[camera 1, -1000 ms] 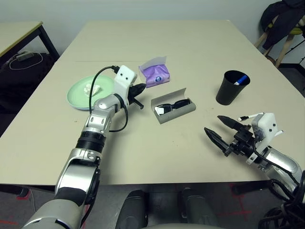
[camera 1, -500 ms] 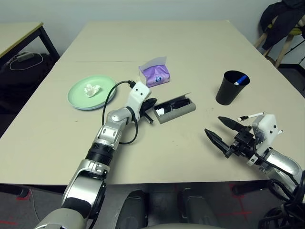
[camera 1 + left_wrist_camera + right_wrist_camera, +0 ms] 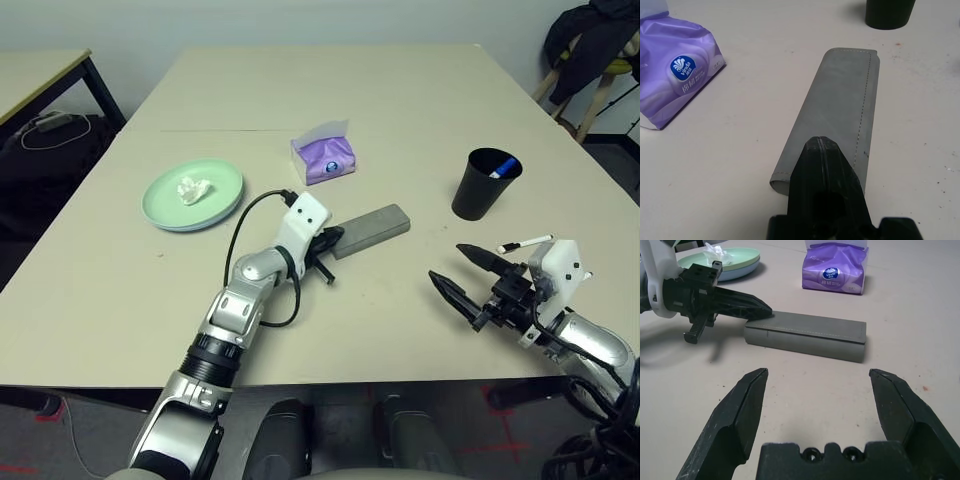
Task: Organize and tidy the items on the table.
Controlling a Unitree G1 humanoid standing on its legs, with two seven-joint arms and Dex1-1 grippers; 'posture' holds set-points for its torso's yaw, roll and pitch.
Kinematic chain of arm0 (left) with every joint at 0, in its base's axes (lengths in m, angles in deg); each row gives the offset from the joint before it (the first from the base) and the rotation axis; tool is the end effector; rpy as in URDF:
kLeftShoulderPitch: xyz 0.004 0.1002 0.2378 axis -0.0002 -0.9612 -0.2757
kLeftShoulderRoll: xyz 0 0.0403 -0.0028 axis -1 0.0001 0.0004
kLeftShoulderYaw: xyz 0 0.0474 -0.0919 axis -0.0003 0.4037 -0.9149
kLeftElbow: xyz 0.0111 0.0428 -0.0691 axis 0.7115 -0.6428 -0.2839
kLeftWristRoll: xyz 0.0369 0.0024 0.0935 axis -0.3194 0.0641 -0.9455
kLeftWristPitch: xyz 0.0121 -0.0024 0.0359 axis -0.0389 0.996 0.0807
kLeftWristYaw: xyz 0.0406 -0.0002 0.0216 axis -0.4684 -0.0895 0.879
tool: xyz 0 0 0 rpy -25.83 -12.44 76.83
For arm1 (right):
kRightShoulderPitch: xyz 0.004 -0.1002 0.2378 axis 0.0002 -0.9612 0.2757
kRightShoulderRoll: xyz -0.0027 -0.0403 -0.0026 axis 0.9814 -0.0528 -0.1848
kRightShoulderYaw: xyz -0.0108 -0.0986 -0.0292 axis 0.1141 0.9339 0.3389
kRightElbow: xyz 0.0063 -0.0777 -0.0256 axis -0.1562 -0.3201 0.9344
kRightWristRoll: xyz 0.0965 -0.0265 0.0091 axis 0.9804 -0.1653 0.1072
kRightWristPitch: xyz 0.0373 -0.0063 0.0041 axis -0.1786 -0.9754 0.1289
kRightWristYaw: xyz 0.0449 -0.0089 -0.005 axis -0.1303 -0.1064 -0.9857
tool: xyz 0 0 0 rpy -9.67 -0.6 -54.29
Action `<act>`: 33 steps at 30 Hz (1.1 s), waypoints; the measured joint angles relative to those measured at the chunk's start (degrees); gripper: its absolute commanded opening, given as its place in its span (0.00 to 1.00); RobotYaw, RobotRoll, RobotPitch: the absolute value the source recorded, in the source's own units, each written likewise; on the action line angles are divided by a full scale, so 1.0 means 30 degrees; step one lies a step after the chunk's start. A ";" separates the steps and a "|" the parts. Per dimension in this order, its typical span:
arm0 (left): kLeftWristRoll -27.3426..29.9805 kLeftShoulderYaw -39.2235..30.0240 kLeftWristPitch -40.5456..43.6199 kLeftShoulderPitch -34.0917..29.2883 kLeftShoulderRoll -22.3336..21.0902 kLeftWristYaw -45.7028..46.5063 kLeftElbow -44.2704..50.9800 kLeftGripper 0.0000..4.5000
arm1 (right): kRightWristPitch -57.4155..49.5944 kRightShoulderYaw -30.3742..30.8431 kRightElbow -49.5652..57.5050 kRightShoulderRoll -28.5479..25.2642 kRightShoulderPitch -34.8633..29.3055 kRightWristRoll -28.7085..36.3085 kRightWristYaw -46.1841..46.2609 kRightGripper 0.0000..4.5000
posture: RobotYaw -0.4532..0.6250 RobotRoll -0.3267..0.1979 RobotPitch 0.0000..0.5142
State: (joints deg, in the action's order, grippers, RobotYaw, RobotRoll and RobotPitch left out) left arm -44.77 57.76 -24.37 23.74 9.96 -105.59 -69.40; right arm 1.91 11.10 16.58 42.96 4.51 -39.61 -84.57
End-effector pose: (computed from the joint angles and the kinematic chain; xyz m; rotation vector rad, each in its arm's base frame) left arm 0.2742 0.1358 0.0975 0.2862 0.1474 -0.7814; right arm 0.1804 -0.2389 0.0934 -0.0820 0.0182 0.6909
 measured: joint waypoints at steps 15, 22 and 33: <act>0.4444 -0.3053 0.3041 0.0095 -0.0922 -0.1343 0.5622 0.64 | 0.0516 0.0038 -0.0862 -0.0035 0.0897 -0.0171 -0.0528 1.00 | 0.46 0.62 0.12; 0.6124 -0.4205 0.2916 -0.0824 -0.2411 -0.2384 0.6875 1.00 | 0.0926 0.0043 -0.1727 -0.0054 0.1744 -0.0378 -0.0770 1.00 | 0.46 0.62 0.12; 0.7143 -0.3185 0.0372 -0.4117 -0.3450 -0.5246 0.8823 1.00 | 0.1736 0.0068 -0.2773 -0.0160 0.2469 -0.0648 -0.1246 1.00 | 0.47 0.62 0.12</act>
State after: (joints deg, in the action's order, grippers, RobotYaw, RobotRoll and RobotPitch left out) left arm -23.34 48.21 -23.25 11.39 -0.39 -121.33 -42.93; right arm 7.11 11.31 8.26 42.48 11.92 -41.56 -88.31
